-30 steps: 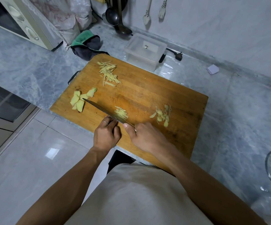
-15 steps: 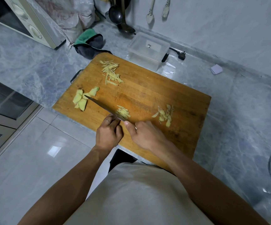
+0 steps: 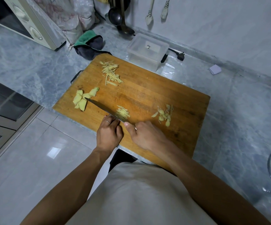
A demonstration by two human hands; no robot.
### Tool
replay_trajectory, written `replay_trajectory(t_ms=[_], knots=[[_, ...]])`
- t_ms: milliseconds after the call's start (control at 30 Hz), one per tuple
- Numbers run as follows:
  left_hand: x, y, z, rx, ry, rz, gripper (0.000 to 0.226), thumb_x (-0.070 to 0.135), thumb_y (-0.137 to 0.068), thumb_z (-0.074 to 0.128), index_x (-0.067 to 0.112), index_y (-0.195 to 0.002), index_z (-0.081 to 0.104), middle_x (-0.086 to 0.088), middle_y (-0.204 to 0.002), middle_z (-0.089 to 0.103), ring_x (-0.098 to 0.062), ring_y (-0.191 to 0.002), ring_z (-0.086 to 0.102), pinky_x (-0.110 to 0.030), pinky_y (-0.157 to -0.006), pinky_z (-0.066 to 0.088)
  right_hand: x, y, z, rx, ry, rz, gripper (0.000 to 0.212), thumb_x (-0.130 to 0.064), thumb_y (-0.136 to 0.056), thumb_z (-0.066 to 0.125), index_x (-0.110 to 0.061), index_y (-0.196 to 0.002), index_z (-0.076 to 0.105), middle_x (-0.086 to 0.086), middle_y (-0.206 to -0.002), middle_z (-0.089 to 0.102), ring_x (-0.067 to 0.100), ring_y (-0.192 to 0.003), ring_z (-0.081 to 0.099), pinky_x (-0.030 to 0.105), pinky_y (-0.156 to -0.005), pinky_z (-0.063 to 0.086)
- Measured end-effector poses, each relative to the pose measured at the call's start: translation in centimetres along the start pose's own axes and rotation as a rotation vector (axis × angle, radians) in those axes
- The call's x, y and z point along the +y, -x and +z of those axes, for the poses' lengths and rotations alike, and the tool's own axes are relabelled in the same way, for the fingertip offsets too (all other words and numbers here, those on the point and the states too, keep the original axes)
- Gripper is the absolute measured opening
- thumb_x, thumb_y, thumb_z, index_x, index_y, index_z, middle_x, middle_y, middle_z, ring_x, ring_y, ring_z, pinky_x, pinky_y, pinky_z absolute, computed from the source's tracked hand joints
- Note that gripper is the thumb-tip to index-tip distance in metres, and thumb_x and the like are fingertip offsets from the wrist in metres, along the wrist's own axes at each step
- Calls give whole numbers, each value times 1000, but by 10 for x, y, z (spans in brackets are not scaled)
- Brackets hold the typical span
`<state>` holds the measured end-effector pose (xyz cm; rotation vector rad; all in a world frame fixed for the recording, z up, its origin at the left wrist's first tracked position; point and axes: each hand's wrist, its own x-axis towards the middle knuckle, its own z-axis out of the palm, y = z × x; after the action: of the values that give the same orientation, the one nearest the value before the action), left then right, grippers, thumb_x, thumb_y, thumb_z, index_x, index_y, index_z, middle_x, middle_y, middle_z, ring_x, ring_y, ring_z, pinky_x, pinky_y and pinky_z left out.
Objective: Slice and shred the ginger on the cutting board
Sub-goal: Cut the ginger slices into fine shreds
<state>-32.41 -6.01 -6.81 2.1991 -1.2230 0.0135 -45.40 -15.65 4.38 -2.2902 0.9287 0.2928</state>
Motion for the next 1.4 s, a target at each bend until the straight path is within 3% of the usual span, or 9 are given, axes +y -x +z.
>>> replay_trajectory(t_ms=[200, 467, 767, 967, 1133, 1400], knots=[[-1, -1, 2, -26, 37, -4, 29, 9, -84, 45, 0, -87, 72, -14, -94, 66, -31, -98, 61, -30, -67, 51, 5, 0, -1, 12, -36, 8, 67, -61, -104, 28, -8, -73, 56, 8, -68, 52, 31, -65, 52, 34, -56, 34], [3, -2, -2, 21, 20, 4, 14, -5, -76, 56, -1, -75, 69, -14, -83, 63, -31, -83, 59, -23, -64, 40, 6, 4, 0, 23, -11, -8, 66, -60, -104, 28, -9, -70, 54, 6, -64, 48, 30, -62, 52, 33, -48, 28], [0, 0, 1, 5, 30, -2, 17, -2, -80, 55, -2, -85, 71, -17, -93, 65, -31, -95, 58, -36, -73, 53, 0, -3, 0, 5, -45, -2, 65, -58, -105, 28, -9, -71, 54, 6, -65, 46, 33, -67, 50, 34, -56, 33], [-2, 0, 2, 2, 43, -7, 21, -1, -80, 53, -2, -89, 72, -16, -96, 66, -30, -98, 58, -42, -74, 55, 8, 0, -1, 8, -63, -3, 68, -62, -103, 28, -10, -66, 52, 10, -69, 56, 30, -62, 56, 34, -50, 34], [-1, 1, 2, 5, 42, -2, 20, -2, -81, 53, 0, -87, 72, -15, -94, 65, -33, -93, 59, -35, -73, 53, 6, 5, -2, 0, -65, -4, 68, -59, -105, 30, -9, -63, 50, 10, -64, 52, 27, -56, 51, 32, -46, 30], [-2, 0, 1, -21, 15, -10, 19, 1, -83, 54, 0, -88, 72, -15, -95, 66, -33, -95, 61, -38, -72, 55, 1, -2, 2, -1, -88, 11, 66, -58, -105, 29, -11, -63, 49, 10, -67, 54, 32, -63, 54, 33, -48, 30]])
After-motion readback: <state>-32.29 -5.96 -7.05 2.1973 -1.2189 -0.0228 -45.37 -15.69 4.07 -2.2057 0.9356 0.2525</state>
